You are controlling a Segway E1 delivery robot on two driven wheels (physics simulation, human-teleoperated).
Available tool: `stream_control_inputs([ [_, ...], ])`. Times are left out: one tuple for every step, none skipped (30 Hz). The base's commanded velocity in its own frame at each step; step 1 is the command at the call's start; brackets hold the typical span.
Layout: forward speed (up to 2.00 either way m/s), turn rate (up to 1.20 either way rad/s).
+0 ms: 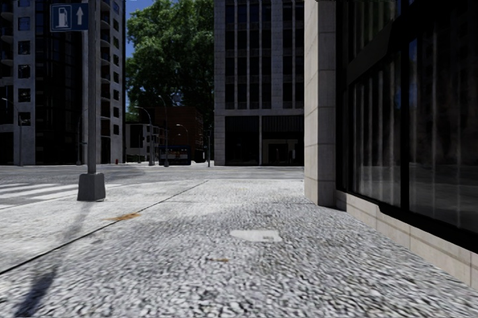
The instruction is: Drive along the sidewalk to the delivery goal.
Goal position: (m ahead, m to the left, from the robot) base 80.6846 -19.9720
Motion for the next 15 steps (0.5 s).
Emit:
stream_control_inputs([
  [2.0,0.23],
  [2.0,0.23],
  [2.0,0.19],
  [2.0,0.14],
  [2.0,0.13],
  [2.0,0.13],
  [2.0,0.13],
  [2.0,0.13],
  [2.0,0.13],
  [2.0,0.13],
  [2.0,0.13],
  [2.0,0.12],
  [2.0,0.12],
  [2.0,0.12],
  [2.0,0.12],
])
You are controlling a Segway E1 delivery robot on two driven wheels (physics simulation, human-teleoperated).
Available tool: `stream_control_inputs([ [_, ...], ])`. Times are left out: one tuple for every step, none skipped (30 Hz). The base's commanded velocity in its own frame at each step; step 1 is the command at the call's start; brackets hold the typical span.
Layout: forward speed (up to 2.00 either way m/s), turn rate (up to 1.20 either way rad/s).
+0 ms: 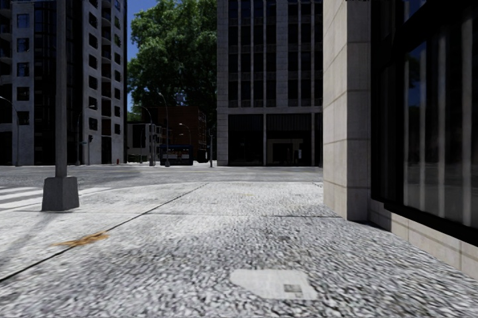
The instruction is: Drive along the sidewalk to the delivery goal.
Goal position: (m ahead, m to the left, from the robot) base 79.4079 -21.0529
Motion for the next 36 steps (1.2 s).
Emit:
stream_control_inputs([
  [2.0,0.12],
  [2.0,0.18],
  [2.0,0.26],
  [2.0,0.26],
  [2.0,0.28],
  [2.0,0.28],
  [2.0,0.27],
  [2.0,0.27],
  [2.0,0.18],
  [2.0,0.0],
  [2.0,0.0],
  [2.0,0.0],
  [2.0,0.0],
  [2.0,0.0],
  [2.0,0.0],
  [2.0,0.0],
  [2.0,0.0],
  [2.0,0.0],
  [2.0,0.0],
  [2.0,0.0],
  [2.0,0.0],
  [2.0,0.0],
  [2.0,0.0],
  [2.0,0.0],
  [2.0,0.0],
  [2.0,0.0],
  [2.0,0.0],
  [2.0,0.0],
  [2.0,0.0],
  [2.0,0.0],
  [2.0,0.0],
  [2.0,0.0],
  [2.0,-0.03],
  [2.0,-0.04],
  [2.0,-0.05],
  [2.0,-0.05],
])
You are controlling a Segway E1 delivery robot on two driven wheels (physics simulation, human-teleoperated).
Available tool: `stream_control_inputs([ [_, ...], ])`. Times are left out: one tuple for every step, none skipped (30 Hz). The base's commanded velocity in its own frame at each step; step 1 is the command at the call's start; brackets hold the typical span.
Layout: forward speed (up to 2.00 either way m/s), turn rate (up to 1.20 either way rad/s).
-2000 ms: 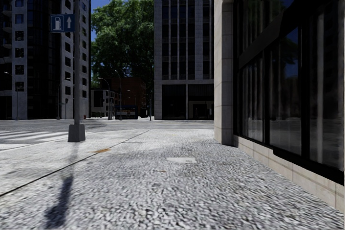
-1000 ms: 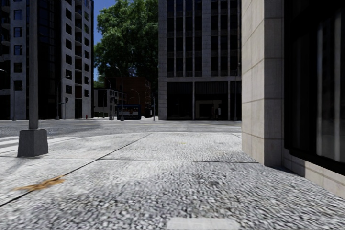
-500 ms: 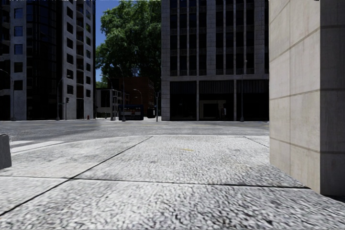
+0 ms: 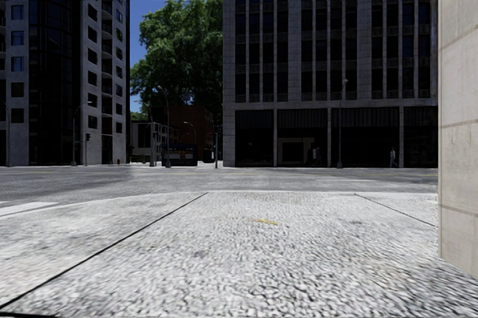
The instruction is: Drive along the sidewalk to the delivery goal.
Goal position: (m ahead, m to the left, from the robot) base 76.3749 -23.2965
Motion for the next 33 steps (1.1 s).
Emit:
stream_control_inputs([
  [1.82,-0.05],
  [1.39,-0.05],
  [1.14,-0.05],
  [1.14,-0.05],
  [1.08,-0.05],
  [1.06,-0.09],
  [1.06,-0.18],
  [1.06,-0.23],
  [1.06,-0.23],
  [1.08,-0.24],
  [1.11,-0.25],
  [1.15,-0.26],
  [1.15,-0.26],
  [1.18,-0.26],
  [1.2,-0.26],
  [1.21,-0.3],
  [1.22,-0.41],
  [1.22,-0.41],
  [1.22,-0.45],
  [1.22,-0.46],
  [1.22,-0.46],
  [1.22,-0.46],
  [1.22,-0.46],
  [1.23,-0.46],
  [1.24,-0.46],
  [1.24,-0.46],
  [1.25,-0.46],
  [1.25,-0.46],
  [1.25,-0.47],
  [1.25,-0.48],
  [1.25,-0.48],
  [1.26,-0.49],
  [1.26,-0.49],
])
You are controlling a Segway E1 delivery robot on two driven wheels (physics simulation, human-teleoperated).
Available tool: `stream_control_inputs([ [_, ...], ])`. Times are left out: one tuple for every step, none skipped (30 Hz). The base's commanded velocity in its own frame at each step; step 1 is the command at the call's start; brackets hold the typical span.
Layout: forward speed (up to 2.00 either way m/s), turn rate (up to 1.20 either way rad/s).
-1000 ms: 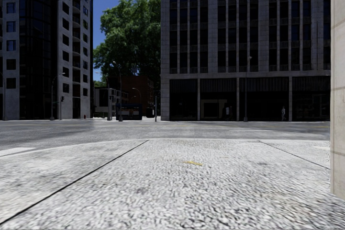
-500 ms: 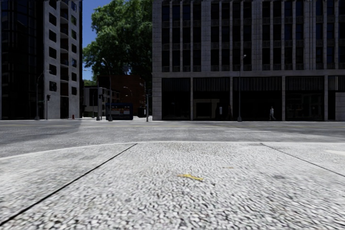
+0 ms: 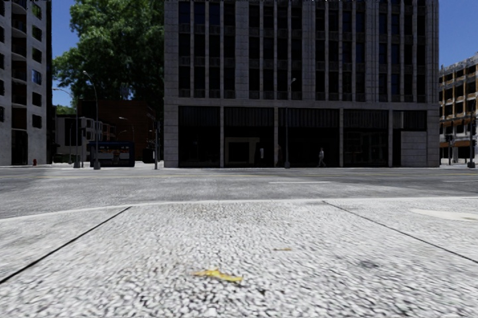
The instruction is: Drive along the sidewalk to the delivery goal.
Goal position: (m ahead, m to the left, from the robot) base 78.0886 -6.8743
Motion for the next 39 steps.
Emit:
stream_control_inputs([
  [1.26,-0.49],
  [1.26,-0.49],
  [1.26,-0.49],
  [1.26,-0.49],
  [1.26,-0.49],
  [1.26,-0.49],
  [1.26,-0.49],
  [1.26,-0.49],
  [1.26,-0.49],
  [1.26,-0.5],
  [1.26,-0.53],
  [1.26,-0.56],
  [1.26,-0.57],
  [1.26,-0.57],
  [1.26,-0.57],
  [1.26,-0.57],
  [1.26,-0.57],
  [1.26,-0.57],
  [1.26,-0.57],
  [1.26,-0.57],
  [1.26,-0.57],
  [1.26,-0.57],
  [1.26,-0.57],
  [1.26,-0.57],
  [1.26,-0.58],
  [1.26,-0.58],
  [1.26,-0.58],
  [1.26,-0.58],
  [1.26,-0.58],
  [1.26,-0.58],
  [1.26,-0.58],
  [1.26,-0.58],
  [1.26,-0.58],
  [1.26,-0.58],
  [1.26,-0.58],
  [1.26,-0.58],
  [1.26,-0.58],
  [1.26,-0.58],
  [1.26,-0.58],
])
